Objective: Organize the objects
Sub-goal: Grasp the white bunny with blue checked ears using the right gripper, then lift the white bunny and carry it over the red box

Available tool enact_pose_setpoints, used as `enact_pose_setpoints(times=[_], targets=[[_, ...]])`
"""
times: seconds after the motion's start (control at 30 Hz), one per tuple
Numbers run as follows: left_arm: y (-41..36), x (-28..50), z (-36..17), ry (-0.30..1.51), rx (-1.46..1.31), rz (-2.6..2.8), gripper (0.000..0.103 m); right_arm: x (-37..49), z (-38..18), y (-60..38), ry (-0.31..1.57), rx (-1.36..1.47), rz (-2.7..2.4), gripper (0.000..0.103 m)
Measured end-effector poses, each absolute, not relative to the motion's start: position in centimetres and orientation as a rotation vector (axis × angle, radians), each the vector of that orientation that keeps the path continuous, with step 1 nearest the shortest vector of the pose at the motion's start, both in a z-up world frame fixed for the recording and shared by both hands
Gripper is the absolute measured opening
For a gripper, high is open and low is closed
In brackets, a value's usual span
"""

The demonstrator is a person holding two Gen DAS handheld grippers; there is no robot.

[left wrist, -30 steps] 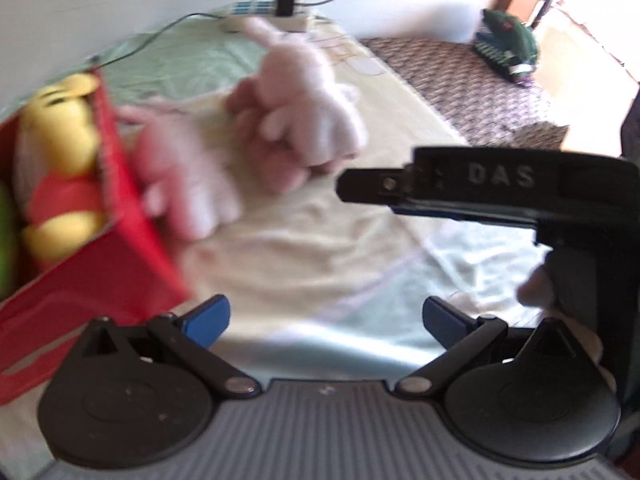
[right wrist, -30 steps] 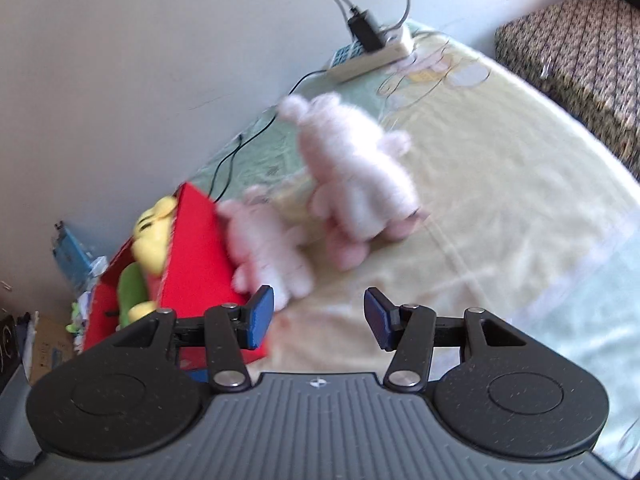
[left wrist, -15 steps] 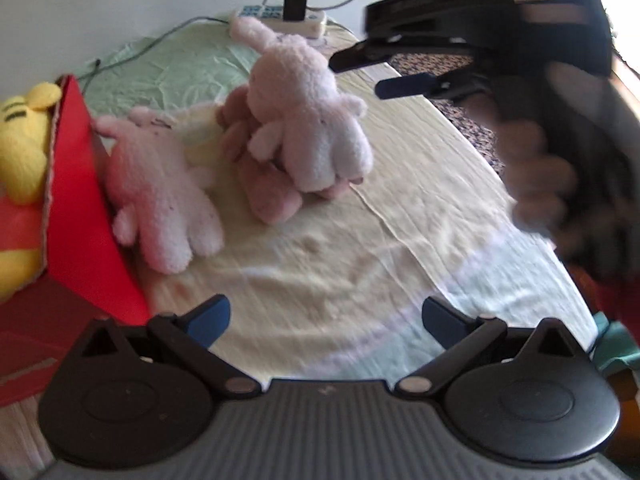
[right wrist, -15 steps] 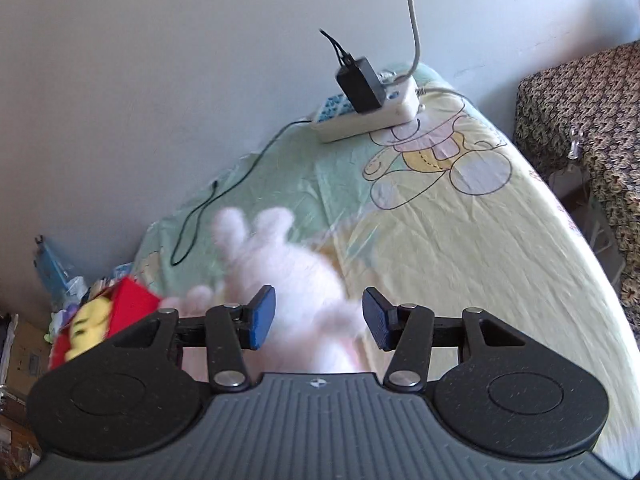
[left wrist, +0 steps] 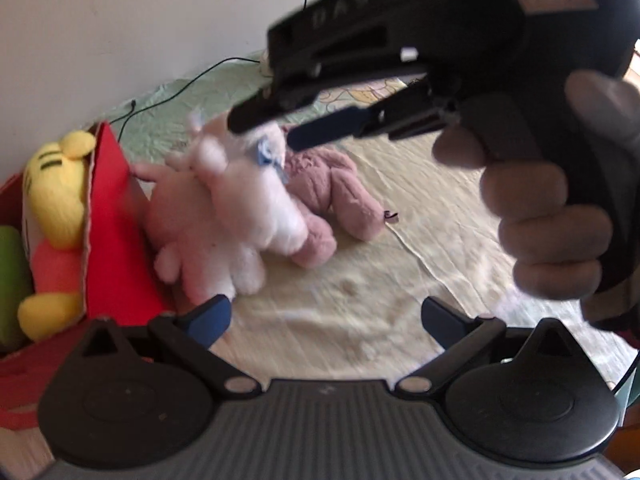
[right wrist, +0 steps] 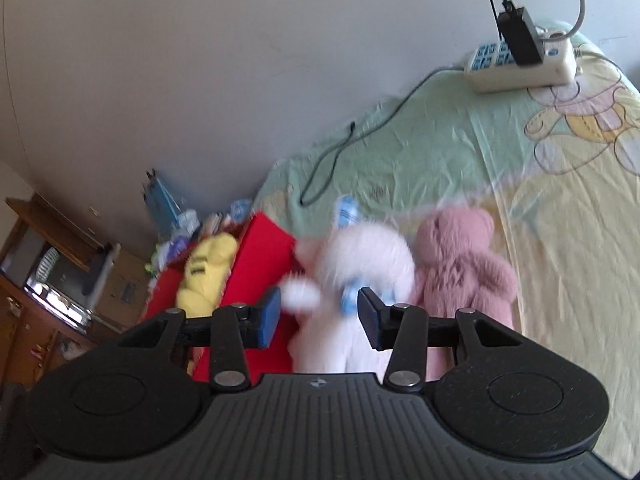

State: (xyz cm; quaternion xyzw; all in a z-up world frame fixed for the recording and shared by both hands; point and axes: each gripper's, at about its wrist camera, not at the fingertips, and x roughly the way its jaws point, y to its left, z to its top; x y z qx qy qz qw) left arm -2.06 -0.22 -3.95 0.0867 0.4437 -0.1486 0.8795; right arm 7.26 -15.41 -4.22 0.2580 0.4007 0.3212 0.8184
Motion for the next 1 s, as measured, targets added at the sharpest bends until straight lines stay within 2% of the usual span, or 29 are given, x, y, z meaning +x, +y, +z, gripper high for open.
enact_pose_setpoints(times=[0.23, 0.43, 0.5, 0.6, 0.7, 0.8, 0.9, 1.0], targets=[[-1.2, -0.7, -3.0, 0.863, 0.197, -0.282, 0.1, 8.6, -6.2, -18.2, 0.9, 0.599, 0.57, 0.046], [-1.2, 1.8, -3.8, 0.836, 0.252, -0.188, 0.1, 9.2, -6.6, -16.2, 0.935, 0.506, 0.683, 0.046], [-1.4, 2.6, -4.2, 0.82, 0.282, -0.164, 0.097, 9.8, -6.8, -15.9, 0.947, 0.521, 0.713, 0.047], [-1.0, 3.7, -4.6, 0.826, 0.293, -0.162, 0.084, 10.9, -7.0, -15.6, 0.96, 0.568, 0.752, 0.047], [-0.3, 4.5, -5.0, 0.84, 0.282, -0.145, 0.083, 11.9, -7.7, -15.4, 0.994, 0.64, 0.807, 0.049], [0.2, 5.2, -5.3, 0.857, 0.261, -0.128, 0.084, 12.6, -8.6, -14.9, 1.022, 0.695, 0.83, 0.06], [0.2, 5.9, -5.9, 0.867, 0.27, -0.119, 0.084, 12.9, -9.3, -14.3, 1.036, 0.756, 0.858, 0.061], [0.5, 6.4, -6.3, 0.879, 0.271, -0.106, 0.078, 12.9, -9.4, -13.8, 1.038, 0.783, 0.889, 0.058]])
